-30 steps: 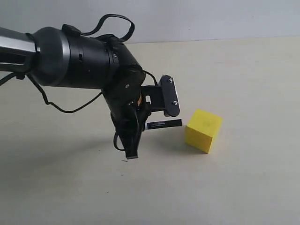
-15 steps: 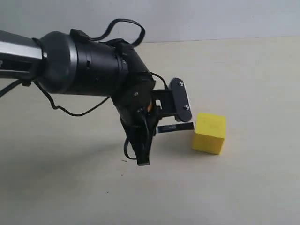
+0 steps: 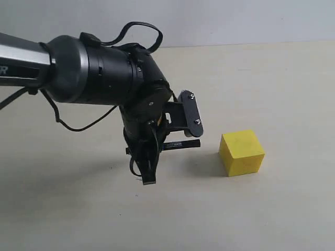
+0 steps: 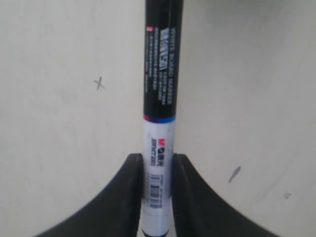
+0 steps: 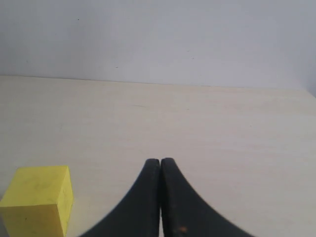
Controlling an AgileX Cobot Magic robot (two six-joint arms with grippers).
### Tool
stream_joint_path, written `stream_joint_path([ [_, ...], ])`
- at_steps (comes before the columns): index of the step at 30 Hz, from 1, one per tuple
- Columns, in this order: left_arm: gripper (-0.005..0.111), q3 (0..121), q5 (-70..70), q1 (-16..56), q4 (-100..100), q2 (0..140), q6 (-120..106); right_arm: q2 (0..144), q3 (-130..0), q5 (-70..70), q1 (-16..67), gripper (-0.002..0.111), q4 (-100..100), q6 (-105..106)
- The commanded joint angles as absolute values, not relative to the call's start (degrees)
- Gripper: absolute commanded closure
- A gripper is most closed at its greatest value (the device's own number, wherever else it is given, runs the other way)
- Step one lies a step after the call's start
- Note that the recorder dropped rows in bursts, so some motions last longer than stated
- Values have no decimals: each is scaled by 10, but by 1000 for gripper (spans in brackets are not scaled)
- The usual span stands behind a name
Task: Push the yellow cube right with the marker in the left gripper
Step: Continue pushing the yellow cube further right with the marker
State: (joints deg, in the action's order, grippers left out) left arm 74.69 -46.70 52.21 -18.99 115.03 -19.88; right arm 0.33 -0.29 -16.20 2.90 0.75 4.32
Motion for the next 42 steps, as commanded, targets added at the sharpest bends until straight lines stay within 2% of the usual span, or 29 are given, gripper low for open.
stream_joint_path([
  [1, 107, 801, -455, 541, -165, 1188, -193, 0, 0, -162, 26, 108, 5, 45],
  [6, 107, 865, -460, 552, -161, 1224, -193, 0, 0, -162, 26, 108, 5, 45],
  [15, 107, 868, -586, 531, -162, 1226, -190, 0, 0, -162, 26, 108, 5, 45],
  [20, 107, 868, -540, 549, -140, 1226, -190, 0, 0, -162, 26, 108, 5, 45],
  [24, 107, 868, -523, 607, -139, 1226, -206, 0, 0, -162, 26, 108, 5, 45],
  [35, 107, 868, -517, 564, -176, 1226, -172, 0, 0, -162, 26, 108, 5, 45],
  [42, 107, 868, -466, 610, -133, 1226, -195, 0, 0, -162, 26, 108, 5, 45],
])
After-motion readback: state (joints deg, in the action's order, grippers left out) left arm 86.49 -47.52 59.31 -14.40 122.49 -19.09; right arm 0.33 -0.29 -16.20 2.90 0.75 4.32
